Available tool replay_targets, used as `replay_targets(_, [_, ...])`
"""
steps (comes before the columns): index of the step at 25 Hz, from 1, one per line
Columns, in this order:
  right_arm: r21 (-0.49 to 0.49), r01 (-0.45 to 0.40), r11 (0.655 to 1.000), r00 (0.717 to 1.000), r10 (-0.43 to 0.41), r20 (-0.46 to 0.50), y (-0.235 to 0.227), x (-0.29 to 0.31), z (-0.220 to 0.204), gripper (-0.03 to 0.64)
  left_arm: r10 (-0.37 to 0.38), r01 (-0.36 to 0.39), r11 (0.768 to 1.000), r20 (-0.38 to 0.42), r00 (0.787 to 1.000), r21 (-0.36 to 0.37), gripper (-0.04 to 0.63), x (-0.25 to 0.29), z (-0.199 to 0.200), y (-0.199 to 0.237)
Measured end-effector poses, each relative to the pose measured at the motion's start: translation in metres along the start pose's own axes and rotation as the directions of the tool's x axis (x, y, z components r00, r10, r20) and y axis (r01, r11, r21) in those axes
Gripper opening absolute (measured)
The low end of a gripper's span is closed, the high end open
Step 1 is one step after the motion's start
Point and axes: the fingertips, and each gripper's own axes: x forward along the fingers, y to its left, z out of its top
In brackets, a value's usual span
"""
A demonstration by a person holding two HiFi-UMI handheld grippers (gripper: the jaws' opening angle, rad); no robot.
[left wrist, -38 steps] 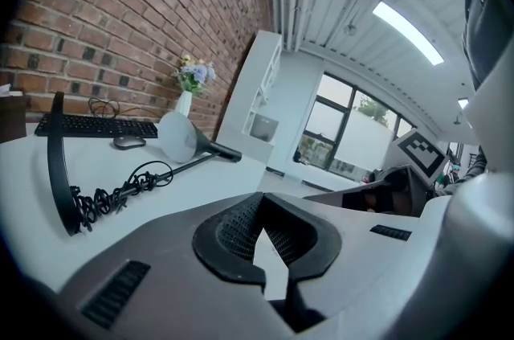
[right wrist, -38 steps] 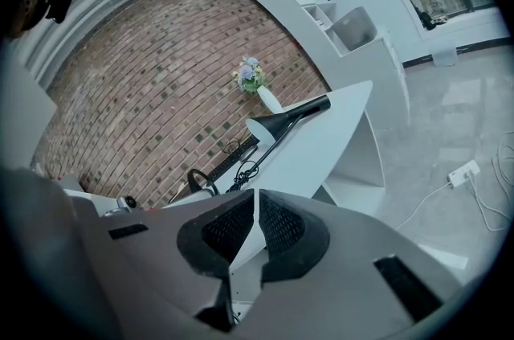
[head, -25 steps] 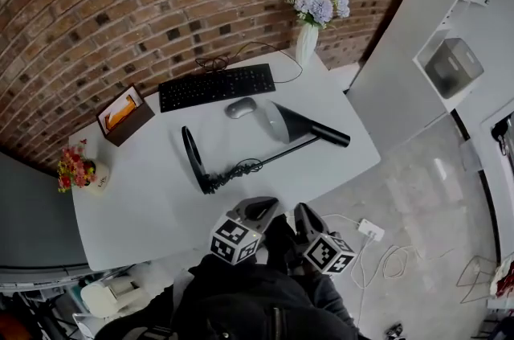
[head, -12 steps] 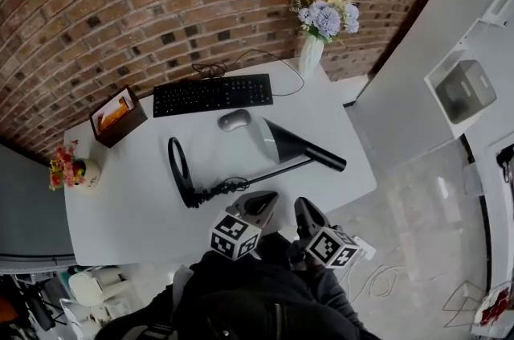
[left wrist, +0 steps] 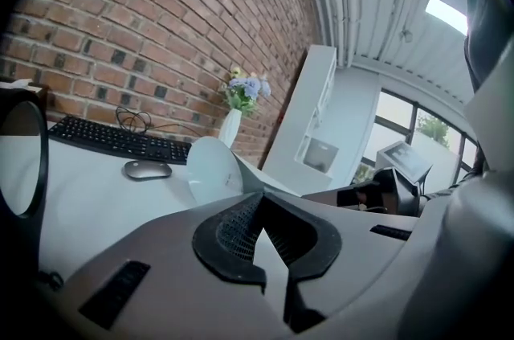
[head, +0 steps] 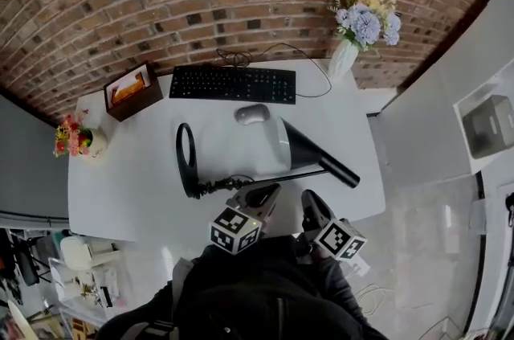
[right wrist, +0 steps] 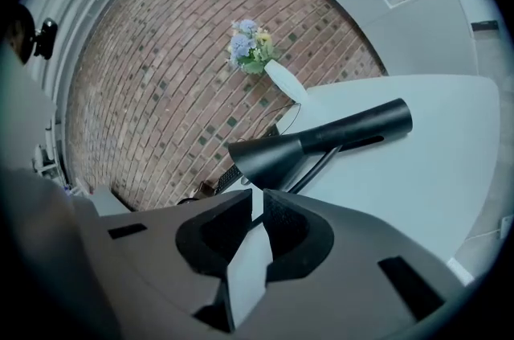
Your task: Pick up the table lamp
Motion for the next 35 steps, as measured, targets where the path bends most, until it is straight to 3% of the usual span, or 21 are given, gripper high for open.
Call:
replay_targets(6, [0.060,-0.028,0.998,0.998,0.032,-0.061,-0.008,0.019,-0.002,0.013,0.129,-0.125,0.991,0.071,0.989,-0.054,0.008,-0.029,0.017,0.030])
replay_targets(11, [0.135,-0.064,0.989,0.995,0.073,-0.069,-0.013,0.029,-0.002,0.014,0.284,-0.278,0.958,0.101,0.954,-0.066,0.008,-0.072,0.037,0.061])
replay_targets(14, [0.160,-0.099,0.982,0.993,0.108,-0.049,-0.017,0.033,0.001,0.035,0.411,-0.411,0.911,0.095,0.907,-0.026,0.025,-0.103,0.047,0.086])
replay_targets(16, [0.230,-0.154,0.961,0.986,0.164,-0.025,-0.015,0.036,0.000,0.124,0.494,-0.494,0.869,0.083,0.866,-0.012,0.117,-0.125,0.051,0.105])
replay_targets(20, [0.307,-0.178,0.935,0.984,0.176,0.033,-0.026,0.038,0.003,0.132,0.614,-0.614,0.789,0.060,0.787,-0.019,0.198,-0.158,0.055,0.143])
replay_targets(23, [0.311,-0.137,0.940,0.990,0.127,0.055,-0.044,0.040,0.006,0.132,0.651,-0.651,0.759,0.039,0.758,-0.034,0.243,-0.171,0.059,0.164])
replay_targets(25, [0.346,-0.119,0.931,0.993,0.104,0.064,-0.054,0.043,0.005,0.132,0.651,-0.651,0.758,0.015,0.759,-0.040,0.255,-0.174,0.057,0.174])
replay_targets(31, [0.436,-0.090,0.895,0.993,0.049,0.104,-0.064,0.052,0.003,0.132,0.600,-0.606,0.794,-0.110,0.792,-0.034,0.261,-0.161,0.040,0.195])
replay_targets(35, [0.407,-0.079,0.910,0.993,0.034,0.115,-0.065,0.054,0.002,0.132,0.573,-0.587,0.809,-0.170,0.802,-0.039,0.261,-0.154,0.032,0.207])
